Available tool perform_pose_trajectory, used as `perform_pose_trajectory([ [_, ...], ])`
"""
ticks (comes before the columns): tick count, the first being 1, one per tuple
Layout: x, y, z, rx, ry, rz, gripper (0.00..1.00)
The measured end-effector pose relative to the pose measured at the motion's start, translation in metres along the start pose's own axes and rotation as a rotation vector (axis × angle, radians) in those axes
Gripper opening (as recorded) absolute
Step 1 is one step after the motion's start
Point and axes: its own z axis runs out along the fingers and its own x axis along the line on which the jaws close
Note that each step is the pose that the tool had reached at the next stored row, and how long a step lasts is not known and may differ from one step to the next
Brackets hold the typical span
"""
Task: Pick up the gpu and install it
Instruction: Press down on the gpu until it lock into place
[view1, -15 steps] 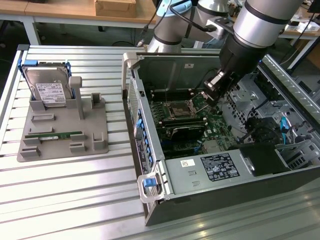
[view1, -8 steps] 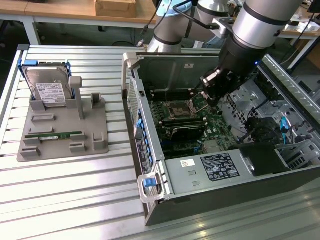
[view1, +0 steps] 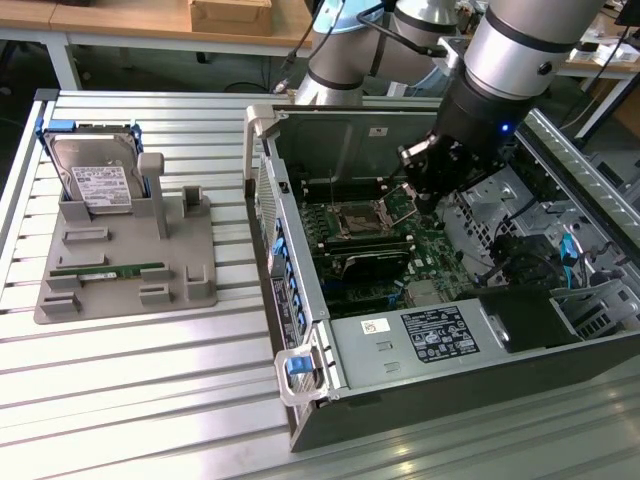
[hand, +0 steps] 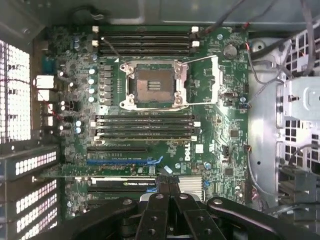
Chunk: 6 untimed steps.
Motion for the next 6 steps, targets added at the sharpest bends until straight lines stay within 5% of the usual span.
perform_pose_trajectory([
  [6, 0.0000, 0.0000, 0.0002, 0.0005, -0.0016, 0.040, 0.11],
])
